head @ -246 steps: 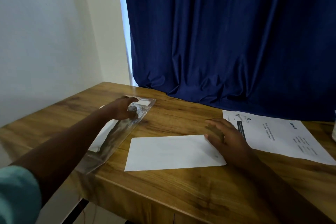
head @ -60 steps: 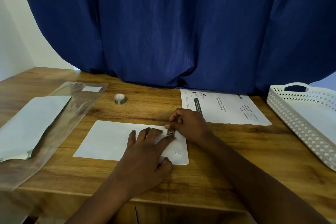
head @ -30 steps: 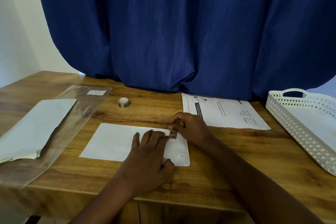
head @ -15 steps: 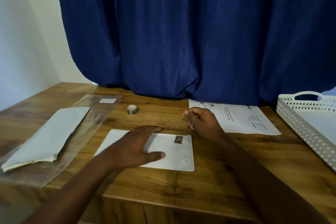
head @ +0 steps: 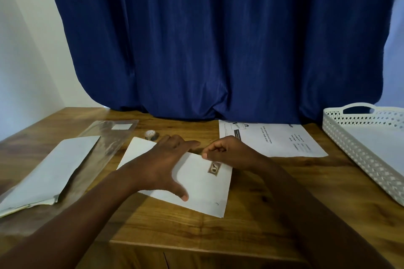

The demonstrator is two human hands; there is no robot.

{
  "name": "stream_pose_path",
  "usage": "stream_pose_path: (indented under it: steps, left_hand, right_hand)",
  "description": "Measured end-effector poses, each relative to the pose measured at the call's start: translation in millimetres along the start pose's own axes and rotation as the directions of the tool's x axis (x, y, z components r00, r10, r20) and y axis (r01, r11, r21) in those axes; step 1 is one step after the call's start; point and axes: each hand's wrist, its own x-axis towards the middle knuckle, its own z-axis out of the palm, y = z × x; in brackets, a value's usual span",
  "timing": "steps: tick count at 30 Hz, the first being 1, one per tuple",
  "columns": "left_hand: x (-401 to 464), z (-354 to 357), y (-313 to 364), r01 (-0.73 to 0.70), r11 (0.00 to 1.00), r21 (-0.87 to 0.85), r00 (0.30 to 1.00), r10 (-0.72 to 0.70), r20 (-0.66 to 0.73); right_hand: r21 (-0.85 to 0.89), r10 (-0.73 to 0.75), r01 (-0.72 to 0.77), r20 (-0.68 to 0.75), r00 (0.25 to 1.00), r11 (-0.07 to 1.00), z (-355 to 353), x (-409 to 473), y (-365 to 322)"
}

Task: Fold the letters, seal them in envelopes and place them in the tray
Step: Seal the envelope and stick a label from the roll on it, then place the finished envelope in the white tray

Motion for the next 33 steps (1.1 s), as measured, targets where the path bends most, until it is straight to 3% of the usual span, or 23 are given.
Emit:
stream_pose_path:
  steps: [4, 9, 11, 13, 15, 17, 21, 26, 29, 33]
  left_hand:
    - [7.2, -1.2, 10.7, -0.121, 0.98, 0.156, 0.987, 0.136, -0.09]
    - [12.8, -6.7, 23.7, -0.149, 0.979, 0.142, 0.981, 0.165, -0.106]
    - [10.2, -14.8, 24.8, -0.139, 0.984, 0.109, 0.968, 0.158, -0.194]
    - [7.3, -22.2, 26.3, -0.173, 0.984, 0.042, 0.897, 0.175, -0.406]
    - [7.6, -22.6, 30.8, -0.221, 0.972, -0.074, 0.783, 0.131, -0.609]
    - [11.0, -17.7, 42.3, -0.253, 0.947, -0.2, 0.71, 0.041, -0.703]
    - [26.0, -2.5, 67.4, -0.31, 0.884, -0.35, 0.711, -0.029, -0.702]
    - [66.6, 16.7, 88.0, -0.376, 0.829, -0.413, 0.81, 0.079, -0.581]
    - [93.3, 25.9, 111.7, -0.442, 0.819, -0.365, 0.804, 0.182, -0.566]
    - [116.9, 45.6, 139.3, -0.398, 0.853, -0.338, 0.86, 0.218, -0.462]
  right_hand:
    - [0.091, 0.008, -0.016, 0.094, 0.996, 0.996, -8.6, -6.0, -3.7]
    - [0.097, 0.035, -0.049, 0.141, 0.989, 0.994, -16.2, -7.5, -1.6]
    - [0.129, 0.072, -0.086, 0.108, 0.992, 0.988, -22.4, -7.4, -1.2]
    - [0.19, 0.121, -0.126, 0.034, 0.992, 0.974, -33.2, -8.8, -2.0]
    - [0.252, 0.164, -0.146, -0.053, 0.985, 0.957, -44.9, -12.0, -3.8]
    - [0.319, 0.193, -0.143, -0.131, 0.972, 0.937, -54.1, -18.6, -6.7]
    - [0.389, 0.198, -0.066, -0.308, 0.93, 0.919, -76.4, -44.7, -10.7]
    - [0.334, 0.192, -0.019, -0.493, 0.849, 0.942, -128.2, -107.4, -16.9]
    - [0.268, 0.216, -0.054, -0.624, 0.751, 0.962, -173.1, -161.1, -18.1]
    - [0.259, 0.313, -0.176, -0.756, 0.575, 0.95, -226.0, -225.5, -3.6]
